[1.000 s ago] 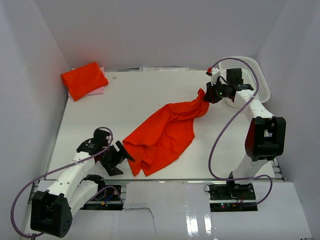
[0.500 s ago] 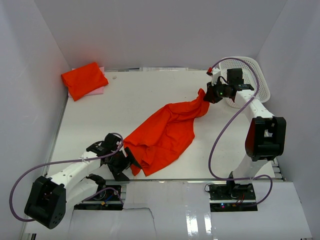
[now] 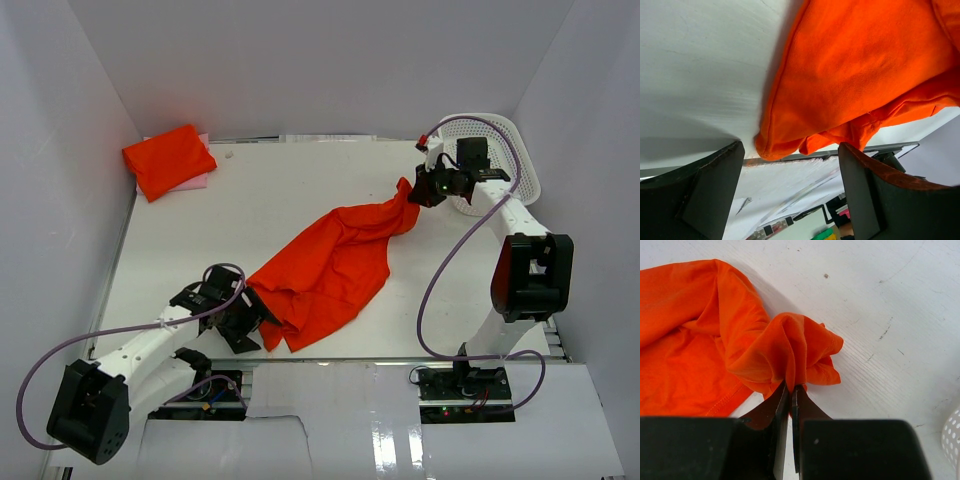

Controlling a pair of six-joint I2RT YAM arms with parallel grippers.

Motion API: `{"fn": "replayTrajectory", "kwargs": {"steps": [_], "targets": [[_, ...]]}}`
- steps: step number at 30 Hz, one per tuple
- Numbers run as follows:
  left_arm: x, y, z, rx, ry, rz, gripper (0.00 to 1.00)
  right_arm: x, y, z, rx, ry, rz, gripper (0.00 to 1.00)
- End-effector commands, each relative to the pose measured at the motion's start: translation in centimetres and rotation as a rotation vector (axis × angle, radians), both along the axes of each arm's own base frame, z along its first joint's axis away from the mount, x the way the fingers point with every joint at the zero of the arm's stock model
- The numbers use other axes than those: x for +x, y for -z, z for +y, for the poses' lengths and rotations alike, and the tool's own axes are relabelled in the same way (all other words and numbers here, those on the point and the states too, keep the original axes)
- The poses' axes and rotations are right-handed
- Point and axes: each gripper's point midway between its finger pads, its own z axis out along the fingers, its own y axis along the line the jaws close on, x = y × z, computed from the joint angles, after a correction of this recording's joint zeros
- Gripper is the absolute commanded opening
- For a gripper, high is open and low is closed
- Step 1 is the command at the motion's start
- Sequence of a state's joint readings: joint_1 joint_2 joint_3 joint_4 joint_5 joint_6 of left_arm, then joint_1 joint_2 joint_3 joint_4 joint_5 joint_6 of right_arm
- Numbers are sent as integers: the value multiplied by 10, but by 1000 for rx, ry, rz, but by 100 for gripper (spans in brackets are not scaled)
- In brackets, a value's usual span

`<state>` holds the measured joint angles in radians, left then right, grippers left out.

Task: Fold and stack the t-shirts
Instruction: Flatten out the tshirt

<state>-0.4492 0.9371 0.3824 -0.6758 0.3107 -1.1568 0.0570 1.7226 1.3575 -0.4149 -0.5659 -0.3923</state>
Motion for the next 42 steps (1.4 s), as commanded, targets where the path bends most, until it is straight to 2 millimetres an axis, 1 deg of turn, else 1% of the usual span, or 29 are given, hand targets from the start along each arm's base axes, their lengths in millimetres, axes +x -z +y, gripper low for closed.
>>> {"fn": "replayTrajectory", "kwargs": {"steps": [1, 6, 8, 9, 12, 14, 15, 16, 18, 19, 21, 22, 23, 25, 27, 28, 29, 30, 31, 32, 33, 34, 35, 36, 37, 38, 40, 41, 42], "targets": [[2, 19, 16, 101, -51, 4, 87, -2, -23, -1, 24, -10, -57, 8], [2, 21, 17, 107, -57, -5, 68, -3, -23, -3, 26, -6, -57, 8], [-2, 25, 18, 113, -50, 6, 67, -3, -23, -4, 30, -7, -57, 8], [-4, 26, 19, 115, -49, 9, 63, -3, -24, -3, 32, -7, -58, 8], [-7, 31, 22, 129, -66, 16, 58, -3, -24, -4, 36, -7, -56, 8], [-8, 34, 24, 133, -76, 20, 57, -3, -25, -5, 39, -8, -59, 8], [-9, 36, 25, 138, -77, 23, 53, -4, -25, -4, 40, -9, -58, 8], [-7, 37, 24, 138, -79, 21, 45, -4, -25, -4, 42, -11, -56, 8], [-10, 41, 25, 143, -75, 29, 36, -5, -25, -4, 44, -11, -54, 8], [-9, 43, 24, 139, -74, 30, 24, -6, -25, -4, 48, -13, -54, 8], [-8, 45, 22, 132, -73, 31, 9, -6, -27, -4, 50, -14, -57, 8], [-7, 45, 21, 131, -70, 30, 0, -6, -27, -4, 50, -14, -57, 8], [-5, 46, 21, 138, -66, 33, 0, -5, -28, -5, 50, -12, -59, 8], [12, 34, 19, 155, -41, -22, 0, -4, -30, -5, 49, -10, -56, 8], [29, 23, 19, 191, -22, -66, 0, 4, -37, -5, 49, -10, -66, 8], [53, 4, 19, 237, -5, -142, 0, 6, -37, -5, 53, -6, -50, 8], [65, -6, 19, 264, 8, -171, 0, 13, -52, -4, 61, -9, -77, 8], [76, -7, 23, 319, 22, -172, 0, 16, -58, -3, 68, -9, -82, 8], [103, -31, 16, 331, 56, -244, 0, 19, -64, -1, 82, -10, -84, 8], [118, -38, 17, 365, 65, -271, 0, 21, -64, 0, 88, -11, -64, 8], [129, -32, 16, 390, 95, -249, 0, 30, -83, 0, 95, -11, -101, 8], [155, -51, 10, 384, 118, -308, 0, 36, -83, 2, 101, -11, -90, 8], [166, -54, 7, 379, 137, -316, 0, 35, -87, 3, 108, -12, -70, 8], [175, -44, 6, 400, 158, -291, 0, 42, -106, 3, 115, -16, -107, 8], [186, -46, 7, 411, 165, -302, 0, 43, -110, 5, 121, -25, -107, 8], [202, -57, 4, 417, 183, -345, 0, 43, -115, 6, 124, -27, -113, 8], [217, -54, 8, 457, 191, -358, 0, 37, -130, 5, 124, -33, -143, 8], [227, -60, 9, 469, 201, -384, 0, 35, -134, 5, 123, -36, -156, 8], [231, -61, 12, 483, 202, -390, 0, 31, -138, 5, 120, -41, -169, 8]]}}
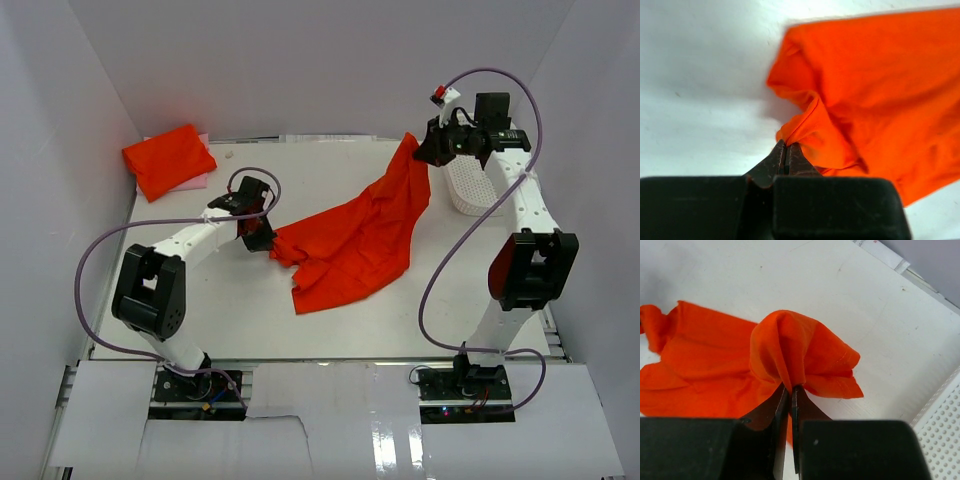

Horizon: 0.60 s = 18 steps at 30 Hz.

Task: Fold and stack the t-shirts
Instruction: Flatten out the tshirt

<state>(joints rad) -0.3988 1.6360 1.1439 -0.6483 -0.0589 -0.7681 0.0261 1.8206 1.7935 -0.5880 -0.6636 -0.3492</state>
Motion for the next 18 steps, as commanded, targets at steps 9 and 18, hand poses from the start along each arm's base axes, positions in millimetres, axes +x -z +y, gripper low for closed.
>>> {"fn": "replayTrajectory", "kwargs": {"steps": [9, 18], "targets": [[25, -11, 39, 44, 84, -21, 0, -23, -56, -5, 3, 21, -74, 8], [78, 29, 5, -124, 168, 103, 0, 32, -26, 8, 65, 31, 112, 8]]}}
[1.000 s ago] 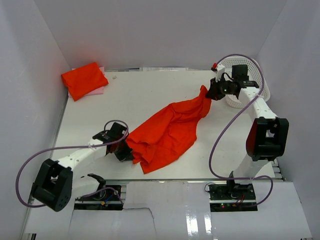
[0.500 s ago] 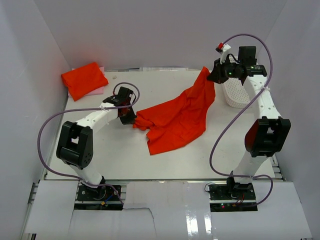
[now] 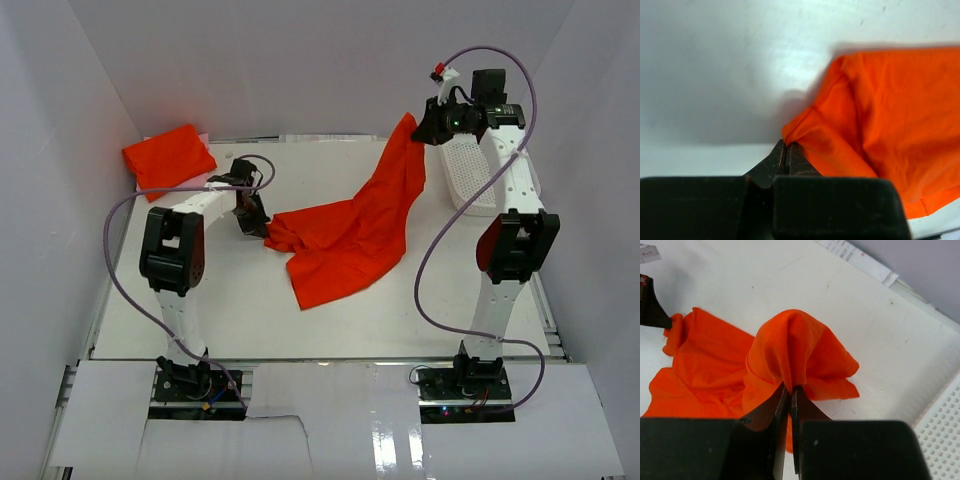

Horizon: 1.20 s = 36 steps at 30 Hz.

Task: Fold and stack the t-shirts
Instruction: Flatten out the tshirt

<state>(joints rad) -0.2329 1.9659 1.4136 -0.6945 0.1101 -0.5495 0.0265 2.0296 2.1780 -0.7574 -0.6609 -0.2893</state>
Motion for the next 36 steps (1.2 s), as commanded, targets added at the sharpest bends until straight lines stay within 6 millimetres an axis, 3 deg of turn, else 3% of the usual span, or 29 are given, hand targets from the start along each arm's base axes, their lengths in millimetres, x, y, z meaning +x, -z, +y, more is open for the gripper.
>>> {"fn": "replayTrajectory", "kwargs": {"steps": [1, 2, 3, 4, 6, 7, 9, 10, 11, 12, 14, 15, 18, 19, 20, 21, 24, 27, 28, 29, 31, 32, 33, 34, 35, 36], "targets": [[19, -10, -24, -112, 59, -8, 0, -10, -5, 7, 39, -8, 78, 8], [23, -18, -29, -137, 51, -19, 0, -16, -6, 8, 33, -19, 73, 8], [24, -22, -29, -145, 46, -30, 0, -24, 11, 7, 28, -24, 107, 8], [24, -38, -30, -159, 45, -62, 0, -40, -9, 6, 24, -21, 56, 8], [14, -53, -33, -188, 52, -77, 0, -68, -15, 3, 6, -25, 3, 8], [10, -81, -33, -207, 57, -134, 0, -79, -18, 3, 1, -27, -15, 8], [-5, -97, -30, -216, 56, -162, 0, -98, -24, 0, -15, -36, -54, 8], [-10, -110, -30, -226, 62, -193, 0, -121, -34, 2, -10, -53, -79, 8], [-17, -140, -31, -244, 84, -271, 0, -132, -37, 3, -6, -64, -90, 8], [-26, -148, -32, -221, 119, -298, 0, -153, -56, 6, 6, -82, -140, 8], [-43, -177, -30, -202, 127, -366, 0, -176, -54, 9, 22, -101, -122, 8], [-57, -173, -28, -194, 124, -332, 0, -190, -61, 11, 27, -110, -139, 8], [-87, -169, -27, -206, 127, -270, 0, -217, -47, 11, 31, -114, -67, 8], [-98, -155, -26, -212, 116, -223, 0, -222, -41, 10, 31, -111, -45, 8], [-107, -151, -29, -234, 121, -200, 0, -228, -24, 10, 32, -109, 3, 8], [-113, -146, -28, -242, 119, -185, 0, -233, -19, 9, 24, -99, 3, 8], [-130, -105, -27, -227, 135, -65, 0, -228, 18, 0, -13, -50, 67, 8], [-124, -82, -30, -224, 159, -21, 0, -211, 48, -2, -33, -38, 151, 8], [-120, -63, -31, -207, 158, 30, 0, -203, 54, -4, -47, -29, 166, 8], [-109, -59, -32, -199, 168, 25, 0, -194, 58, -6, -57, -21, 172, 8], [-85, -48, -34, -200, 166, 30, 0, -158, 63, -10, -84, 8, 175, 8], [-73, -23, -34, -192, 158, 92, 0, -145, 61, -10, -86, 15, 171, 8], [-40, -37, -39, -215, 163, 33, 0, -128, 75, -9, -81, 23, 229, 8], [-22, -36, -40, -219, 164, 22, 0, -104, 44, -8, -71, 31, 152, 8], [15, -39, -42, -220, 159, -11, 0, -90, 34, -8, -65, 39, 133, 8], [33, -43, -41, -209, 153, -30, 0, -70, 41, -8, -59, 57, 163, 8]]}}
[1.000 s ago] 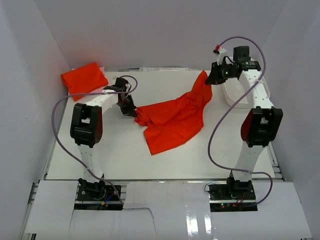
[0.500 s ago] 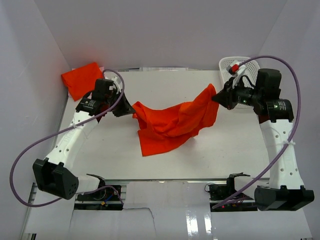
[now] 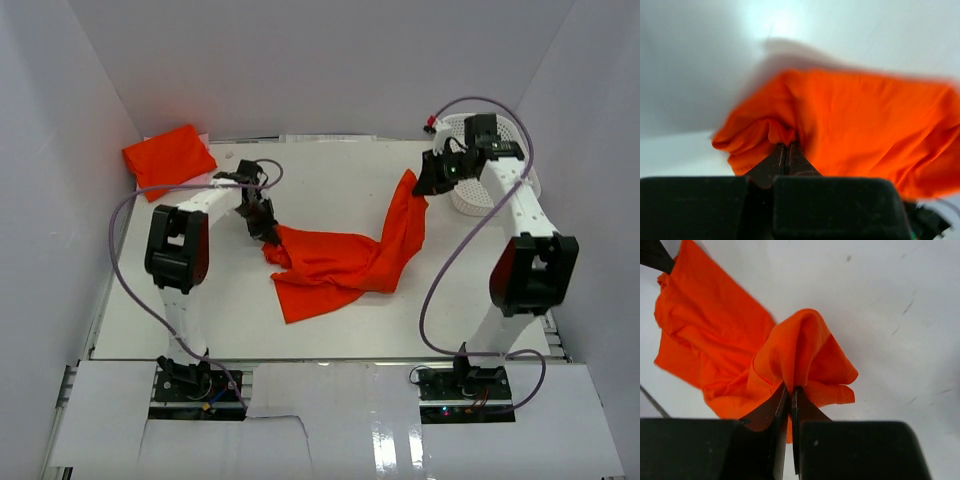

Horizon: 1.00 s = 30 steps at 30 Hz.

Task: Fold and stack the t-shirts
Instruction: Flatten out the tshirt

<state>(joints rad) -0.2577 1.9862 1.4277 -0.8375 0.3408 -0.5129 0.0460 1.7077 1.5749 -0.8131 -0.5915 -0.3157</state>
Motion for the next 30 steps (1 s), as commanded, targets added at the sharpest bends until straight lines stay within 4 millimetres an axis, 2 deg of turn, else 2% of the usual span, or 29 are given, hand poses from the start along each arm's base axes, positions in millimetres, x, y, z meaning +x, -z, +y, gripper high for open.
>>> {"fn": "replayTrajectory", "kwargs": {"steps": [1, 2, 3, 4, 5, 6, 7, 8, 9, 10, 11, 12, 13, 14, 15, 16, 17, 18, 19, 20, 21, 22, 23, 25, 26, 27, 28, 30], "targets": [[99, -45, -4, -50, 0, -237, 0, 71, -90, 0, 18, 45, -247, 8], [108, -30, -1, -30, -9, -186, 0, 81, -106, 0, 21, 51, -276, 8], [148, -73, -3, -51, -26, -309, 0, 98, -103, 1, 21, 57, -266, 8], [163, -87, -1, -50, -38, -345, 0, 101, -118, 1, 28, 63, -282, 8], [175, -98, 2, -58, -53, -369, 0, 108, -159, 2, 42, 61, -398, 8], [190, -123, 10, -80, -95, -453, 0, 102, -180, 2, 50, 60, -464, 8], [195, -137, 14, -92, -108, -489, 0, 96, -192, 4, 65, 54, -503, 8], [196, -169, 21, -92, -120, -559, 0, 73, -217, 13, 107, -13, -591, 8], [197, -199, 25, -71, -127, -644, 0, 59, -228, 17, 120, -53, -640, 8], [190, -199, 35, 10, -129, -682, 0, 39, -240, 20, 135, -86, -690, 8], [180, -217, 37, 34, -120, -759, 0, 26, -265, 24, 152, -125, -834, 8], [181, -260, 22, 19, -109, -978, 0, -23, -259, 26, 175, -151, -878, 8], [123, -276, 30, 40, -106, -1072, 0, -46, -265, 26, 190, -144, -963, 8], [106, -325, 19, 22, -102, -1312, 0, -66, -267, 25, 190, -137, -1035, 8], [80, -341, 25, 28, -127, -1405, 0, -102, -263, 28, 188, -183, -1027, 8], [32, -342, 38, 16, -150, -1459, 0, -114, -256, 28, 173, -210, -981, 8], [16, -349, 48, 10, -203, -1503, 0, -137, -257, 27, 168, -213, -991, 8], [2, -344, 55, 11, -222, -1504, 0, -136, -219, 25, 158, -191, -917, 8], [-27, -356, 67, -12, -257, -1558, 0, -140, -205, 23, 152, -183, -900, 8], [-33, -316, 70, 4, -254, -1501, 0, -146, -195, 21, 142, -168, -892, 8], [-38, -302, 74, 16, -265, -1489, 0, -142, -177, 15, 115, -132, -858, 8], [-42, -288, 77, 25, -270, -1471, 0, -140, -148, 13, 103, -122, -803, 8], [-45, -262, 80, 53, -264, -1423, 0, -144, -141, 11, 87, -112, -805, 8], [-43, -245, 85, 101, -263, -1395, 0, -142, -115, 5, 60, -73, -754, 8], [-40, -228, 84, 125, -245, -1321, 0, -144, -109, 3, 54, -68, -741, 8], [-35, -244, 85, 149, -232, -1350, 0, -145, -105, 1, 45, -57, -727, 8], [-29, -242, 89, 190, -242, -1333, 0, -146, -98, 0, 42, -42, -707, 8], [-19, -237, 91, 266, -203, -1281, 0, -146, -101, -11, 8, 23, -728, 8]]}}
